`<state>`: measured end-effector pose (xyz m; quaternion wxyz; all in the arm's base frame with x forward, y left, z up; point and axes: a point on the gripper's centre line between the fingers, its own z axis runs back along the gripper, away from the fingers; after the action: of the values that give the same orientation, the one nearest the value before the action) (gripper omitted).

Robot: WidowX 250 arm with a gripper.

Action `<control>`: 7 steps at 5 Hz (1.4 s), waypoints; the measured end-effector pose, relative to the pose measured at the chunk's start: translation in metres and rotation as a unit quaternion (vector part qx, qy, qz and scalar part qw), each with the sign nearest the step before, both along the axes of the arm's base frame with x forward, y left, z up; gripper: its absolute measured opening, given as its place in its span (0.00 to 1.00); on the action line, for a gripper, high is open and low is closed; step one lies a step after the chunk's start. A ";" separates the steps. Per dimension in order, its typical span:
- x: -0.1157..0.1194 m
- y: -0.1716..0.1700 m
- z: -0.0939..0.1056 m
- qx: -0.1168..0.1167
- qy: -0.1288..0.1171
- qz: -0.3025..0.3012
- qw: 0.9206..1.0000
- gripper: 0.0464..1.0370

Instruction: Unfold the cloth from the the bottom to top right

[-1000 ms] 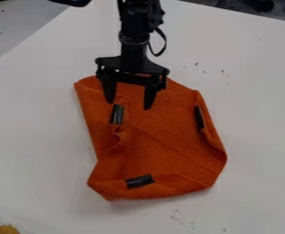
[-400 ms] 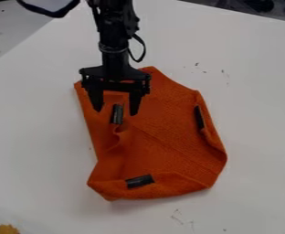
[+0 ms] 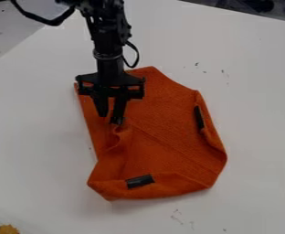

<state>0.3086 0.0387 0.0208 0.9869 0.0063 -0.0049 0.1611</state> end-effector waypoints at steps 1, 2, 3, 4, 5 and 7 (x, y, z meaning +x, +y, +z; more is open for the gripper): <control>0.003 0.000 -0.005 -0.003 0.007 -0.004 1.000 0.17; 0.008 -0.001 -0.007 -0.006 0.007 -0.009 1.000 0.35; 0.010 -0.001 -0.007 -0.007 0.008 -0.010 1.000 0.66; 0.010 0.000 -0.006 -0.006 0.011 -0.014 1.000 0.81; 0.010 -0.001 -0.011 -0.009 0.017 -0.016 1.000 0.50; 0.012 -0.001 -0.011 -0.010 0.017 -0.021 1.000 0.07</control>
<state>0.3205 0.0375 0.0097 0.9900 -0.0015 0.0131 0.1406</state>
